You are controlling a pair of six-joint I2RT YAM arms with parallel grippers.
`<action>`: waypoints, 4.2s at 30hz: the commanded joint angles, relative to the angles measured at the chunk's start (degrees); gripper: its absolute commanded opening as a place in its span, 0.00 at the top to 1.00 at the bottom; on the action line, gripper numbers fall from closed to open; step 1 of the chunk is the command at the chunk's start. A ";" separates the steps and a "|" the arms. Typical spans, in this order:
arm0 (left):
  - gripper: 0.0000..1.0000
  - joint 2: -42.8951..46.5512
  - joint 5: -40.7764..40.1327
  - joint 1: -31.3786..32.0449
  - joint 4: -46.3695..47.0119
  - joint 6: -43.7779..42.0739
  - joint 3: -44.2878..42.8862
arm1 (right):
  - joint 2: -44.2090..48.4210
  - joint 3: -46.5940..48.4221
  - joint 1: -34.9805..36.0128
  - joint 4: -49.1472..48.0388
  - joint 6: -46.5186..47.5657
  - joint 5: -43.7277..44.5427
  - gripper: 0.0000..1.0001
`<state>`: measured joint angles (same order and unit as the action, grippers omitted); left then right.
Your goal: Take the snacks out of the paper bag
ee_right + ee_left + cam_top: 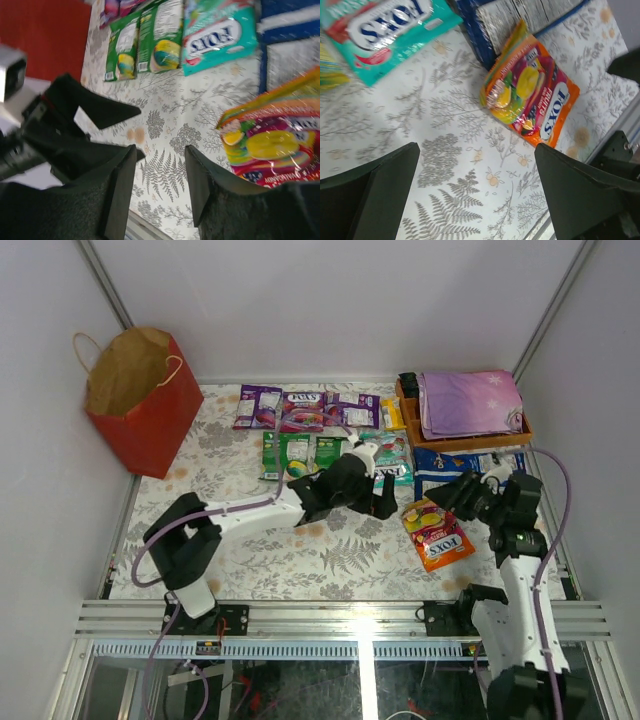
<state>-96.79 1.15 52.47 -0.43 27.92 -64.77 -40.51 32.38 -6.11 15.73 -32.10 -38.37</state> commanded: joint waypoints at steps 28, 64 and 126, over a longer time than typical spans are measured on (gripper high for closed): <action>0.53 -24.54 9.11 1.52 13.42 0.69 -14.23 | 5.09 -7.42 -12.62 -9.17 -11.74 -9.09 0.62; 1.00 7.58 12.95 -5.33 8.84 -4.62 12.85 | 7.26 -6.76 -12.63 -7.74 -11.48 -9.31 0.64; 0.00 32.06 -12.78 -40.72 -22.58 35.63 25.89 | 15.27 -12.99 -8.03 -4.72 -9.97 -12.38 0.63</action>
<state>-63.53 -18.63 14.06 -32.99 53.84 -42.15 -25.50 19.31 -14.61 11.40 -43.42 -48.29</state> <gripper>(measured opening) 0.995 0.365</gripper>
